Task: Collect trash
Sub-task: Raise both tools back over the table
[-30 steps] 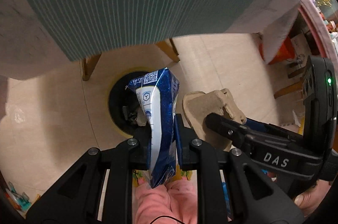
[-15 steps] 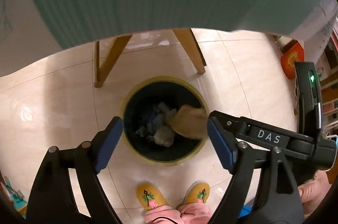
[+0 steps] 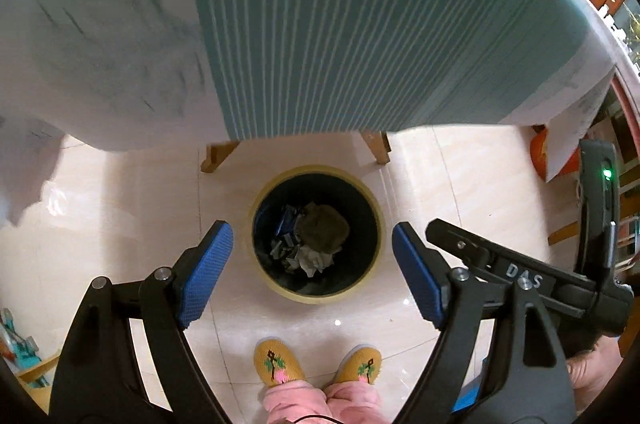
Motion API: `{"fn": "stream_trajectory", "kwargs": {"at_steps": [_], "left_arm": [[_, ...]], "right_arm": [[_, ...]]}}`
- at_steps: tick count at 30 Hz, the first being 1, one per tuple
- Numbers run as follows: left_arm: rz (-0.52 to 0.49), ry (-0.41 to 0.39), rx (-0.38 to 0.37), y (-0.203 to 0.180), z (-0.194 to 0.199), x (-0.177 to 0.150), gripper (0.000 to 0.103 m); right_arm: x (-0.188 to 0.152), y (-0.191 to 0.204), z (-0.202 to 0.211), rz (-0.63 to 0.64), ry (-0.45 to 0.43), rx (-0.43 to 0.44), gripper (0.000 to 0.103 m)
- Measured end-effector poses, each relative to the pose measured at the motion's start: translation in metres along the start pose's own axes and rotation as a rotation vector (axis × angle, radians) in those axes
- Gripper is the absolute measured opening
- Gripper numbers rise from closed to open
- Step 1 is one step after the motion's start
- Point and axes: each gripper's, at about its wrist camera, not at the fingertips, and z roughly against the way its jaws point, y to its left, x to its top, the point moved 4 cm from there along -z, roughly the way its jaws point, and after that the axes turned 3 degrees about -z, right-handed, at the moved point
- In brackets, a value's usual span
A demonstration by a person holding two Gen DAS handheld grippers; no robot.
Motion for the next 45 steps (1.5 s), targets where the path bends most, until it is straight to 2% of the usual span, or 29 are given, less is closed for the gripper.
{"fn": "stream_trajectory", "kwargs": {"at_steps": [6, 15, 19, 22, 29, 32, 37, 45], "left_arm": [[-0.009, -0.111, 0.009, -0.006, 0.071, 0.025, 0.080], [-0.009, -0.213, -0.008, -0.030, 0.182, 0.058, 0.080], [-0.037, -0.279, -0.002, -0.047, 0.234, 0.070, 0.080], [-0.063, -0.320, 0.010, -0.057, 0.282, 0.081, 0.081], [-0.130, -0.412, 0.053, -0.088, 0.364, 0.097, 0.081], [-0.146, -0.431, 0.083, -0.099, 0.389, 0.102, 0.081], [-0.125, -0.453, 0.138, -0.105, 0.414, 0.109, 0.081], [-0.046, -0.470, 0.192, -0.085, 0.424, 0.127, 0.081]], "right_arm": [[0.000, 0.022, 0.073, 0.057, -0.071, 0.023, 0.083], [0.001, 0.046, 0.178, 0.084, -0.134, 0.077, 0.083], [0.000, 0.067, 0.238, 0.114, -0.175, 0.107, 0.083], [0.000, 0.081, 0.269, 0.134, -0.211, 0.127, 0.083], [0.013, 0.111, 0.344, 0.209, -0.301, 0.161, 0.083], [0.019, 0.121, 0.370, 0.252, -0.338, 0.172, 0.083], [0.032, 0.134, 0.391, 0.308, -0.380, 0.182, 0.083], [0.061, 0.154, 0.402, 0.341, -0.417, 0.189, 0.083]]}}
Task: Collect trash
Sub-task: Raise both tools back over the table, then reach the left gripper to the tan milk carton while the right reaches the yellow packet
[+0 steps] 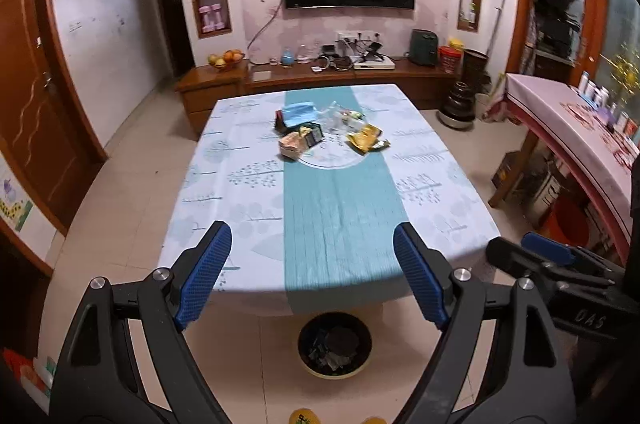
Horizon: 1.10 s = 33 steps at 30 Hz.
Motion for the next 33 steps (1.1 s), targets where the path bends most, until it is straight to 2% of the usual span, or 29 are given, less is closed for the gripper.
{"fn": "stream_trajectory", "kwargs": {"at_steps": [5, 11, 15, 21, 25, 29, 33], "left_arm": [[0.033, 0.030, 0.022, 0.024, -0.023, 0.004, 0.081], [0.044, 0.081, 0.006, 0.059, -0.080, 0.008, 0.081], [0.050, 0.135, -0.048, 0.090, -0.143, 0.026, 0.081], [-0.015, 0.184, -0.092, 0.136, -0.236, 0.074, 0.081], [-0.033, 0.236, -0.167, 0.163, -0.300, 0.104, 0.081], [-0.095, 0.288, -0.228, 0.166, -0.363, 0.122, 0.081], [-0.161, 0.333, -0.300, 0.148, -0.425, 0.133, 0.081]], "right_arm": [[0.012, 0.006, -0.029, 0.023, 0.012, -0.012, 0.083], [0.036, 0.010, -0.089, 0.011, 0.023, -0.063, 0.083], [0.063, 0.011, -0.140, -0.049, 0.002, -0.120, 0.083], [0.099, 0.012, -0.235, -0.181, 0.057, -0.190, 0.083], [0.121, 0.015, -0.292, -0.228, 0.057, -0.227, 0.083], [0.143, 0.008, -0.342, -0.267, 0.051, -0.283, 0.083], [0.161, -0.015, -0.380, -0.308, 0.051, -0.341, 0.083]]}}
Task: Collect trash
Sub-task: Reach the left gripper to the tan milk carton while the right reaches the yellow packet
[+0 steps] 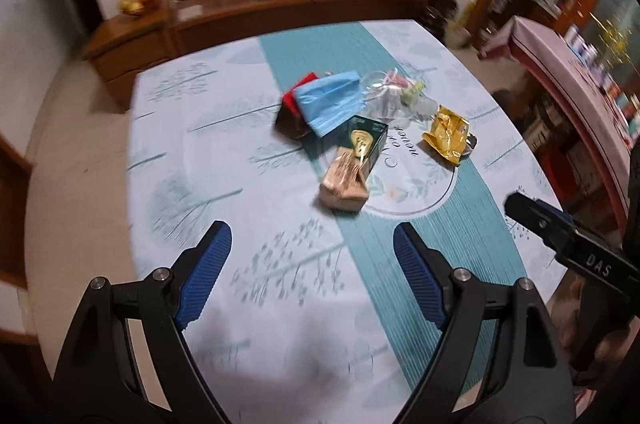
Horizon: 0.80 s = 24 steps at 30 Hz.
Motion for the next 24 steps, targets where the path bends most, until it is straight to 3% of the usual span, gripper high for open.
{"fn": "stream_trajectory", "kwargs": {"at_steps": [8, 15, 18, 20, 24], "left_arm": [[-0.037, 0.114, -0.091, -0.021, -0.107, 0.036, 0.081], [-0.126, 0.163, -0.076, -0.046, -0.161, 0.045, 0.080], [-0.137, 0.177, -0.072, -0.052, -0.175, 0.046, 0.072], [-0.132, 0.199, -0.074, -0.055, -0.186, 0.047, 0.058], [-0.096, 0.229, -0.081, -0.056, -0.201, 0.048, 0.045]], "right_arm": [[0.038, -0.047, -0.057, -0.150, -0.013, -0.093, 0.083], [0.066, -0.068, -0.103, -0.240, 0.006, -0.156, 0.083], [0.076, -0.065, -0.122, -0.224, 0.010, -0.186, 0.083], [0.081, -0.060, -0.133, -0.201, 0.016, -0.212, 0.083], [0.084, -0.053, -0.149, -0.163, 0.031, -0.269, 0.083]]}}
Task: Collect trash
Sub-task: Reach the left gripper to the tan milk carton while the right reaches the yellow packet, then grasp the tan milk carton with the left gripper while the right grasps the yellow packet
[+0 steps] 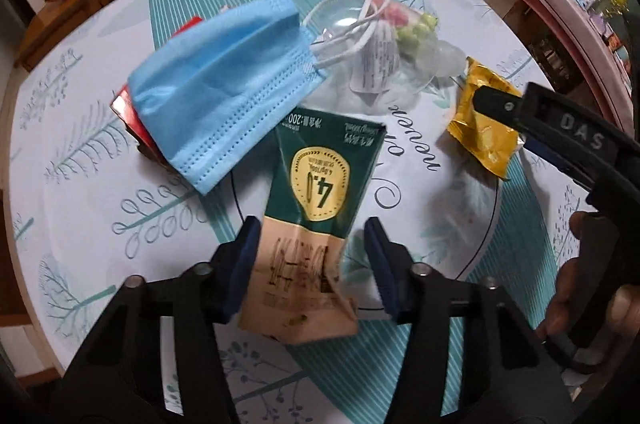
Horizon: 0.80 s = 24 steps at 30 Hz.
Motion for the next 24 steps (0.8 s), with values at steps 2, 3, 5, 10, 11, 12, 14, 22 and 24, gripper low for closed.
{"fn": "stream_trajectory", "kwargs": {"at_steps": [2, 3, 5, 10, 11, 12, 14, 22, 24], "left_arm": [[0.007, -0.011, 0.003, -0.001, -0.001, 0.002, 0.042], [0.012, -0.009, -0.001, -0.002, -0.003, 0.004, 0.041], [0.022, -0.009, 0.004, -0.004, -0.005, 0.007, 0.041], [0.046, -0.011, -0.005, -0.008, 0.000, 0.003, 0.040], [0.048, -0.010, -0.010, -0.010, -0.001, 0.002, 0.040], [0.047, -0.009, -0.010, -0.012, 0.000, 0.001, 0.040], [0.038, -0.004, -0.004, -0.016, 0.001, -0.002, 0.040], [0.023, -0.007, -0.012, -0.041, 0.021, -0.026, 0.039], [0.024, -0.010, -0.011, -0.050, 0.029, -0.035, 0.039]], "right_arm": [[-0.001, 0.005, -0.003, 0.033, -0.003, -0.031, 0.083], [-0.001, 0.008, -0.005, 0.057, 0.000, -0.053, 0.082], [-0.003, 0.011, -0.006, 0.092, 0.000, -0.092, 0.074], [-0.010, 0.011, -0.005, 0.171, -0.017, -0.137, 0.052], [-0.011, 0.009, -0.004, 0.177, -0.012, -0.133, 0.044], [-0.012, 0.008, -0.002, 0.181, -0.008, -0.130, 0.036], [-0.015, 0.002, 0.003, 0.194, 0.003, -0.110, 0.027], [-0.056, -0.041, 0.040, 0.158, 0.046, -0.009, 0.022], [-0.069, -0.054, 0.054, 0.155, 0.051, 0.017, 0.021]]}}
